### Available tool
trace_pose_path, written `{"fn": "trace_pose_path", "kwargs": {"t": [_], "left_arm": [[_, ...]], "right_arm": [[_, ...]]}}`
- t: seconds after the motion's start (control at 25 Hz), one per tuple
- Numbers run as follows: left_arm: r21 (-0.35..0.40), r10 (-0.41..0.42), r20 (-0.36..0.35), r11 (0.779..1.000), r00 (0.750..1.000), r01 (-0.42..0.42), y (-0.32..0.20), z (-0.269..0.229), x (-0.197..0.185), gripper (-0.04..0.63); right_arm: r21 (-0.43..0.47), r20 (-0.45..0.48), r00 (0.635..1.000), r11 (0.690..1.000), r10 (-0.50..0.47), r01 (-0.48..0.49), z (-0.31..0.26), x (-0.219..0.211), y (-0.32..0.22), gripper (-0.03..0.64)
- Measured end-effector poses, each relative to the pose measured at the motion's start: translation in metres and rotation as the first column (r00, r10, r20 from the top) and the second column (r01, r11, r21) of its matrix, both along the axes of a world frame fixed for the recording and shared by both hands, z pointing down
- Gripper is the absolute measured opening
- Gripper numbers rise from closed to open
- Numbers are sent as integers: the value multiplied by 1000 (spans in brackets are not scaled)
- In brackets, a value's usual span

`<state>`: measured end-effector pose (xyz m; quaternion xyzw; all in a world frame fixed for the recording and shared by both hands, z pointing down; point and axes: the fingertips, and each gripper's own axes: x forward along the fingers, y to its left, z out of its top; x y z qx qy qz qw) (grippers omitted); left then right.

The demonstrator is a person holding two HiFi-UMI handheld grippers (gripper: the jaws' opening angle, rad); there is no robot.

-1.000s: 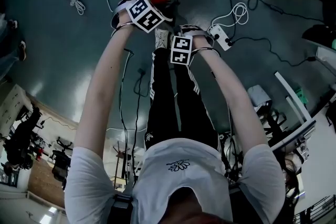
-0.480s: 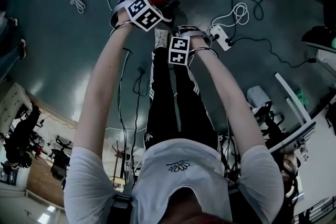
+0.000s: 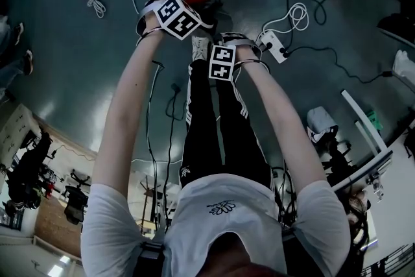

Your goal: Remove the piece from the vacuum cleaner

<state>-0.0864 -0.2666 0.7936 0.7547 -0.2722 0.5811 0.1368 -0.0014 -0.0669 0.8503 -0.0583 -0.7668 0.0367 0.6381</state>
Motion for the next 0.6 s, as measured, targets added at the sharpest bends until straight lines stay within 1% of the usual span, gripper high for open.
{"fn": "trace_pose_path", "kwargs": {"t": [0.12, 0.28, 0.36, 0.44, 0.48, 0.52, 0.6], "left_arm": [[0, -2, 1, 1000, 1000, 2, 0, 1, 0, 0], [2, -6, 4, 1000, 1000, 6, 1, 1, 0, 0], [18, -10, 1, 1000, 1000, 10, -1, -1, -1, 0], [29, -21, -6, 999, 1000, 21, -2, -1, -1, 0], [31, -26, -10, 999, 1000, 26, -2, 0, -1, 0], [33, -28, -14, 999, 1000, 29, -2, 0, -1, 0], [40, -25, -25, 999, 999, 26, -4, 0, 1, 0]], "right_arm": [[6, 2, 1000, 1000, 0, 0, 2, 0, 1, 32], [13, -1, 1000, 1000, -25, 25, 4, -3, 7, 32], [-27, -3, 999, 999, -43, 43, 6, -7, 19, 32], [-114, -12, 993, 986, -120, 118, 9, -4, 52, 32], [-142, -8, 988, 979, -151, 149, 10, -3, 70, 32], [-153, 2, 989, 978, -145, 143, 11, -3, 85, 32], [-165, 11, 999, 985, -53, 54, 11, -5, 95, 32]]}}
